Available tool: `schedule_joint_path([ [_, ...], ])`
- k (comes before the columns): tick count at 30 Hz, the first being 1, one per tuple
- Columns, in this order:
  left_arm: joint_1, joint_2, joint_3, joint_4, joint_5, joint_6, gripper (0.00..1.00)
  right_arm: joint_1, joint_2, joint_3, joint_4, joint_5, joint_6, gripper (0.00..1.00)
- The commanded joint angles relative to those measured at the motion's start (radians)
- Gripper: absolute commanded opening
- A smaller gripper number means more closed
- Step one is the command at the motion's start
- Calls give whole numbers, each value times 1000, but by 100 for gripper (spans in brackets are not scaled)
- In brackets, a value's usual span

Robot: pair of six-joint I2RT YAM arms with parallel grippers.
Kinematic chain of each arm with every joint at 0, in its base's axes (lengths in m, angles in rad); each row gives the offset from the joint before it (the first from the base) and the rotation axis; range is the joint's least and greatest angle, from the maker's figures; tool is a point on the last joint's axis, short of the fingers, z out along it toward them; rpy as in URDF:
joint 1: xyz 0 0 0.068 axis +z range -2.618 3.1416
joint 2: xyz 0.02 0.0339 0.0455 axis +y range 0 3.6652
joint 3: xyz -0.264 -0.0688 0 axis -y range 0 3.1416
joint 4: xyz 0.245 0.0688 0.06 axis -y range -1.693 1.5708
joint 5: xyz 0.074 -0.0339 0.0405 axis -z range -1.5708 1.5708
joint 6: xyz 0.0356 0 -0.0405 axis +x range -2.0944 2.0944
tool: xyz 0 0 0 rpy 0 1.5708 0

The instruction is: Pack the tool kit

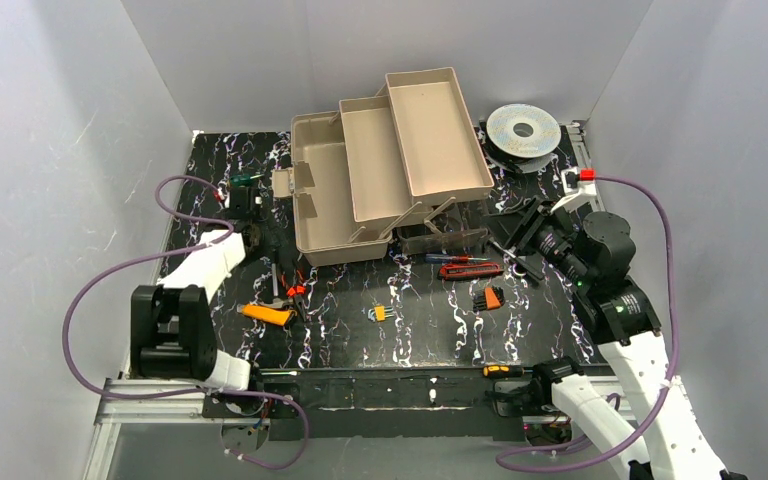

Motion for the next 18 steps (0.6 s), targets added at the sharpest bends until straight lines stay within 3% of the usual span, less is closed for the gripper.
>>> schedule_joint_path([
  [1, 3, 95, 26, 23, -47, 25, 63, 19, -11, 19, -15, 12, -48, 45],
  [11, 6, 276, 96, -4, -10, 44, 50, 30, 28, 11, -14, -27, -37, 45],
  [13, 7, 333, 144, -60, -8, 43, 40, 30, 37, 15, -11, -33, -32, 44],
  [16, 8, 397, 199, -115, 3, 42, 13, 31, 46, 14, -6, -32, -29, 44],
  [18, 8, 391, 198, -118, -9, 36, 0, 30, 51, 14, -6, -34, -29, 44],
])
